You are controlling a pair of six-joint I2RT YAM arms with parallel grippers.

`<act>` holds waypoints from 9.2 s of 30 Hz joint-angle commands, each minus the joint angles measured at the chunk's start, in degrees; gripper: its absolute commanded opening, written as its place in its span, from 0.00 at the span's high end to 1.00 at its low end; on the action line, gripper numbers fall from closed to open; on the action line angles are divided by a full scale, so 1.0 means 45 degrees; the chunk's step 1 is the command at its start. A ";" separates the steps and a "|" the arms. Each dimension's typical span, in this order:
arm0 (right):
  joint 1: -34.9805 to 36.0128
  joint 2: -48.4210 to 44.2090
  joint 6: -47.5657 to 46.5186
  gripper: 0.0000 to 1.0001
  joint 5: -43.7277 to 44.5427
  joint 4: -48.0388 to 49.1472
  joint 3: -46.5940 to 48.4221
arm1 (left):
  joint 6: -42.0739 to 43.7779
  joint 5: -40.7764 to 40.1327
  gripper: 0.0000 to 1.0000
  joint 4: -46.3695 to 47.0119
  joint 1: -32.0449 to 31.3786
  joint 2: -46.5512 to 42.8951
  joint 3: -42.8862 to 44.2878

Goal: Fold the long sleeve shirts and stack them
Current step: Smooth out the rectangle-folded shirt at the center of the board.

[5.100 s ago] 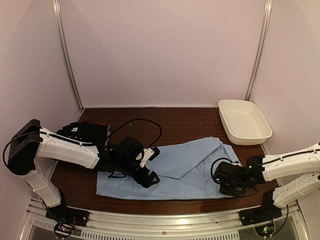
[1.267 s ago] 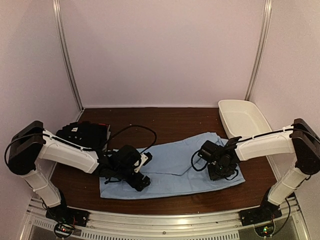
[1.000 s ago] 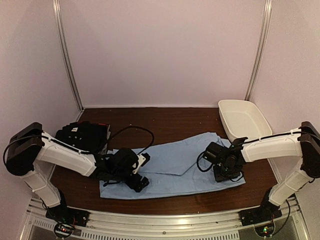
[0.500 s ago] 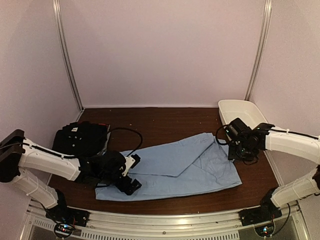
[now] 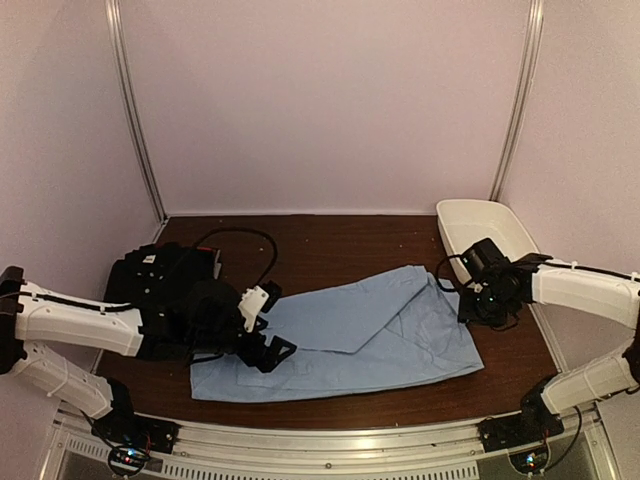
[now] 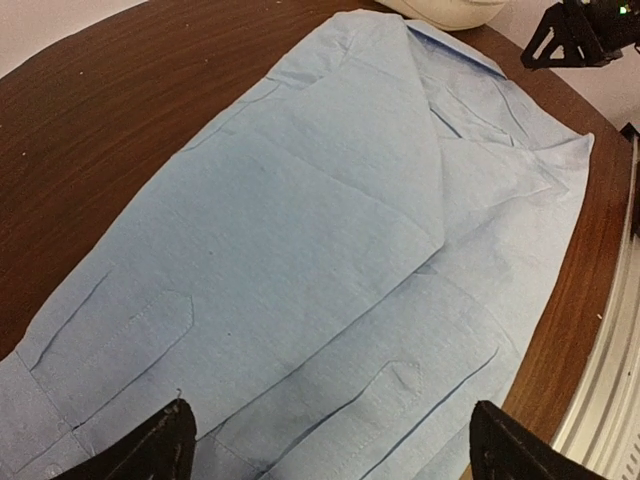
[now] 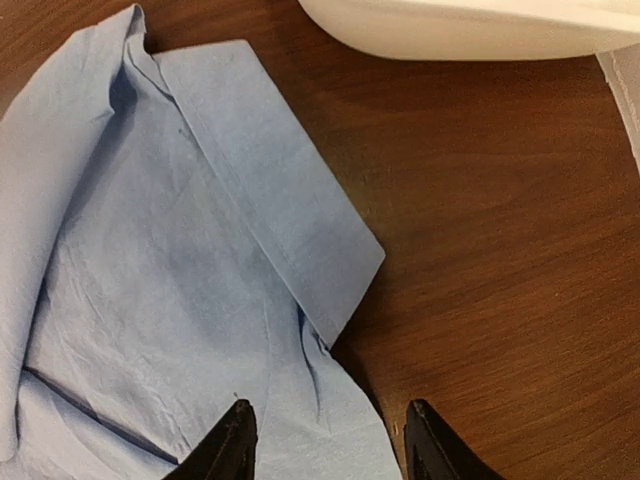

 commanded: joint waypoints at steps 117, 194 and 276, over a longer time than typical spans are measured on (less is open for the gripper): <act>0.3817 -0.0202 0.0898 0.46 -0.1053 -0.2135 -0.0105 | -0.2432 0.0503 1.00 -0.7210 0.2803 -0.1311 0.1353; 0.9687 -0.1044 0.0756 0.46 0.1562 -0.2984 0.0472 | -0.3739 0.4860 1.00 -0.3943 0.3231 -0.1516 0.2669; 0.8605 -0.5069 0.3578 0.28 0.3212 -0.3397 -0.0313 | -0.3955 0.8387 1.00 -0.3499 0.3303 0.7380 1.8768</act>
